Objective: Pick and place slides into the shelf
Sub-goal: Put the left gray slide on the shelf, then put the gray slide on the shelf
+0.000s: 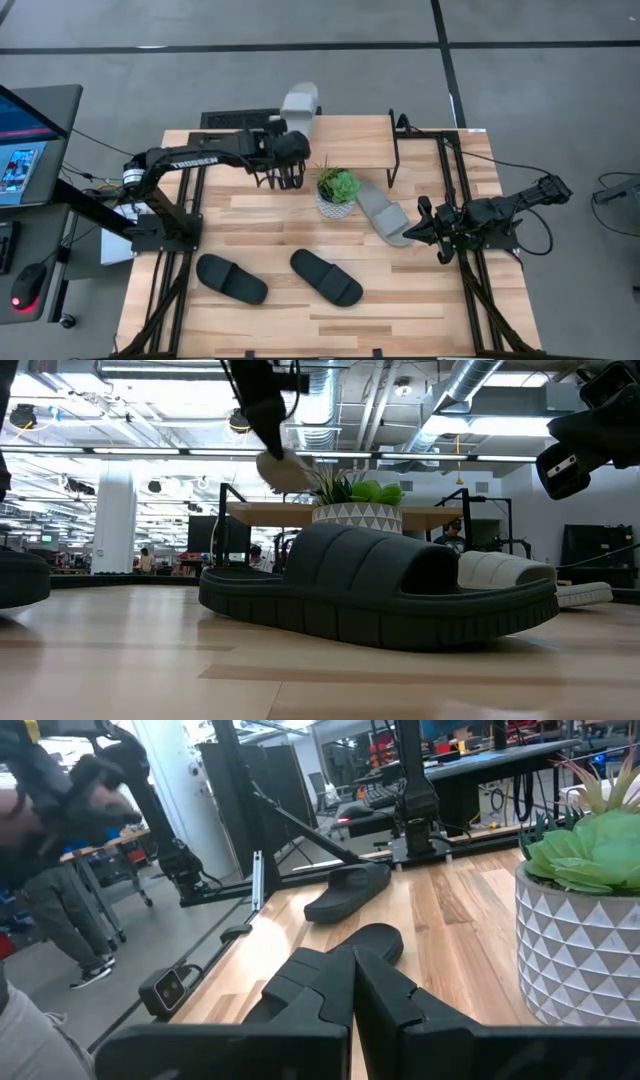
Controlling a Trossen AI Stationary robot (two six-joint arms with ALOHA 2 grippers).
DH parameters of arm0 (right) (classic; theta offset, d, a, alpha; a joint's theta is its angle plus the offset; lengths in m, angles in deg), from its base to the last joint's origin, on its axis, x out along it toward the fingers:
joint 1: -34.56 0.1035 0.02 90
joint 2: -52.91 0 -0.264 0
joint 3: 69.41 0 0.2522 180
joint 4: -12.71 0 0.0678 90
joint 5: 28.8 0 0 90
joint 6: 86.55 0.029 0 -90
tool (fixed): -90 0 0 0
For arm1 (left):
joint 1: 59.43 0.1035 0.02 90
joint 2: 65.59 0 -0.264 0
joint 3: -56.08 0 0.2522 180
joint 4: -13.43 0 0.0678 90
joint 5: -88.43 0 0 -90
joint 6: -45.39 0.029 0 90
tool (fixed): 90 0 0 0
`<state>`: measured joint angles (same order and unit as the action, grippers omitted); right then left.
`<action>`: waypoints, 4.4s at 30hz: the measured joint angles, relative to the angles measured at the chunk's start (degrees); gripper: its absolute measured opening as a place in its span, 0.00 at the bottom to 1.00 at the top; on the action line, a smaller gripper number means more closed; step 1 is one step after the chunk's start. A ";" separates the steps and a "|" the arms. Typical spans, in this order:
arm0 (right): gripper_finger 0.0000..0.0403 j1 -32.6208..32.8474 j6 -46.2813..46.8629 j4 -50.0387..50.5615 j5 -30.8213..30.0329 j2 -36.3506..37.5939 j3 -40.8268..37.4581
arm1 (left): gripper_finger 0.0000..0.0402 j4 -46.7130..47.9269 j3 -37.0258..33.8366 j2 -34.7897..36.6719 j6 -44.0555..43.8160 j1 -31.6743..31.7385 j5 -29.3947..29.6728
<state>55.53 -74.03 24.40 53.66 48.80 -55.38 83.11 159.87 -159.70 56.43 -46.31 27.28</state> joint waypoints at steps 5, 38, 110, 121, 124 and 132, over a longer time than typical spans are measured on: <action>0.00 0.00 0.00 0.00 0.00 0.02 0.00 | 0.00 -3.97 -7.34 -0.02 -3.84 -1.33 -2.23; 0.00 0.00 0.00 0.00 -0.02 0.00 -0.02 | 0.02 -2.51 -13.12 3.09 -21.86 -6.31 2.38; 0.00 -0.01 0.01 0.00 0.00 0.02 0.00 | 0.56 7.62 -8.01 4.51 -19.41 -5.75 -7.69; 0.00 0.00 0.01 0.00 -0.02 0.02 0.00 | 0.56 9.21 -1.02 5.56 -18.57 -5.75 -6.00; 0.00 0.00 0.01 0.00 0.00 0.02 0.00 | 0.56 11.31 3.01 5.43 -18.31 -5.75 -6.03; 0.00 0.00 0.00 0.00 -0.02 0.02 0.00 | 0.56 16.65 19.81 5.80 -21.49 -7.06 -3.24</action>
<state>55.53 -74.03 24.40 53.64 48.82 -55.38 99.77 179.68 -153.90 34.94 -53.37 24.04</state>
